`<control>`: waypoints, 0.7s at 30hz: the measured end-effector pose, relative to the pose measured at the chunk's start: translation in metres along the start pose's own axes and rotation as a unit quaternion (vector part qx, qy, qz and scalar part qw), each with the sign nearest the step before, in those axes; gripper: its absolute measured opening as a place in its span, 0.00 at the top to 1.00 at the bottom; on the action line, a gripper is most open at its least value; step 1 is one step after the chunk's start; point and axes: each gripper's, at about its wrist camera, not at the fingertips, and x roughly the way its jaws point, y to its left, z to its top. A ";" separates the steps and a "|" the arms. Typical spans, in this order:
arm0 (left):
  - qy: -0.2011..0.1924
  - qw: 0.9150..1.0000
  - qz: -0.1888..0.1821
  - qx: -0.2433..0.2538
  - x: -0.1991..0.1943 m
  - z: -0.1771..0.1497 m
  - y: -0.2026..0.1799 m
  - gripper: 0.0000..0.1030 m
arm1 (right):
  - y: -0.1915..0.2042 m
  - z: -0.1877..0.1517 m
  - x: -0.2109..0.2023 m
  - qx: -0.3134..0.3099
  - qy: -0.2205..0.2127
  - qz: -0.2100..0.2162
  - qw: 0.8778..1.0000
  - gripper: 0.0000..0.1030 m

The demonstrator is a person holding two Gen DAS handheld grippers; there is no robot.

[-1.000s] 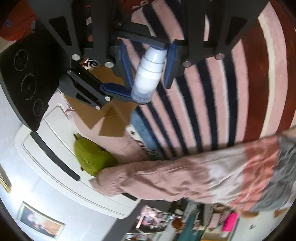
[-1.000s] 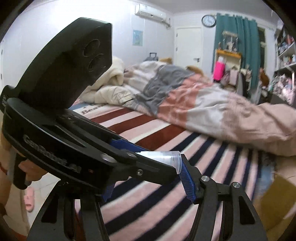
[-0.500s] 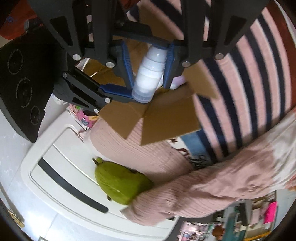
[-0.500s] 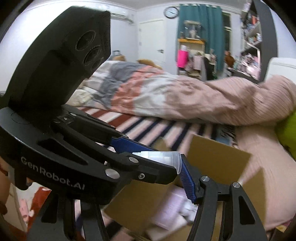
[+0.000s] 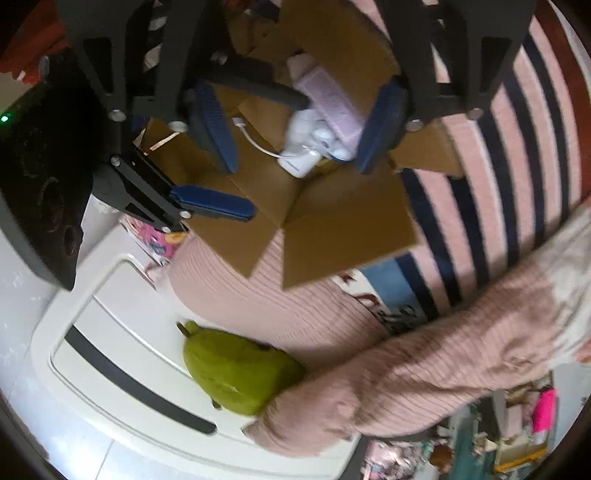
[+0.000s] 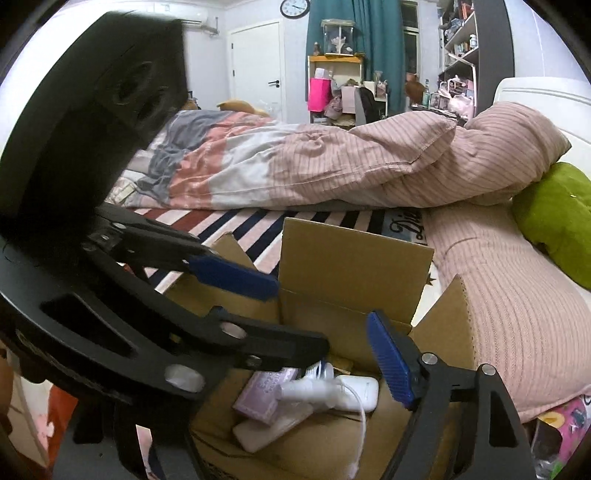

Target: Organize rigid objects

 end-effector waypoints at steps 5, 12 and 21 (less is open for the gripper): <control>-0.062 0.996 0.064 -0.025 -0.043 -0.013 0.010 0.23 | 0.012 0.006 -0.006 -0.016 -0.010 0.008 1.000 0.17; -0.144 0.972 0.176 -0.063 -0.106 -0.044 0.028 0.17 | 0.032 0.016 -0.027 -0.034 -0.065 0.013 0.997 0.01; -0.193 0.942 0.252 -0.113 -0.152 -0.083 0.059 0.13 | 0.046 0.023 -0.036 -0.013 -0.075 0.028 0.997 0.00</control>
